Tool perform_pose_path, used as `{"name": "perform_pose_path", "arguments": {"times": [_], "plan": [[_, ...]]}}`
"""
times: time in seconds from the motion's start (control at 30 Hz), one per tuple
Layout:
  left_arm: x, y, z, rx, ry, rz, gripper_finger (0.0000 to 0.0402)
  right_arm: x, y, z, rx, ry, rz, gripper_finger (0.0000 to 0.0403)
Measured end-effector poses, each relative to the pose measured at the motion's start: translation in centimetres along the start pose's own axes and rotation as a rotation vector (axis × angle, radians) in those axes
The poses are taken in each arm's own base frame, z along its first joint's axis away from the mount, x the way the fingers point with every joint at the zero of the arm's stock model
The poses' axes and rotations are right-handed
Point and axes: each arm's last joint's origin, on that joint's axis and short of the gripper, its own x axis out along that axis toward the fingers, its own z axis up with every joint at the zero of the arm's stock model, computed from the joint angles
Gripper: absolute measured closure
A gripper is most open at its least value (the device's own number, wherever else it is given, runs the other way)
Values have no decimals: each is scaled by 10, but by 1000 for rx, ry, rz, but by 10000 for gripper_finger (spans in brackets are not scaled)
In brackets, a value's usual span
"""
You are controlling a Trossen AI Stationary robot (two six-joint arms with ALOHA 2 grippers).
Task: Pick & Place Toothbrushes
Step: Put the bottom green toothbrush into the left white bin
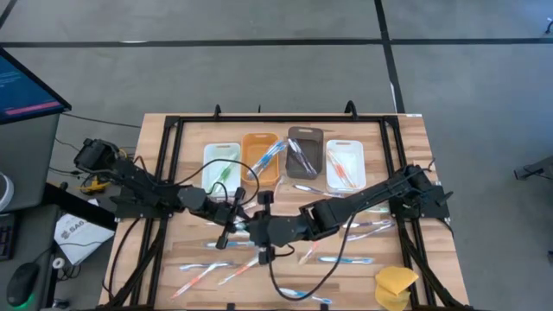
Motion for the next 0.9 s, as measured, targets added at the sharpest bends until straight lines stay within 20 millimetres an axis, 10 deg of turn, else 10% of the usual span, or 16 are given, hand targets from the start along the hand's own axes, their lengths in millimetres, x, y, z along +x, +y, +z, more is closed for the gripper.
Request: {"name": "perform_pose_path", "arguments": {"times": [0.53, 0.9], "plan": [[0, 0, 0, -10, 7, 8, 372, -7, 13, -11, -1, 110, -17, 252], [0, 1, -1, -25, 17, 13, 373, -35, 38, -10, -49, 208, -58, 260]]}}
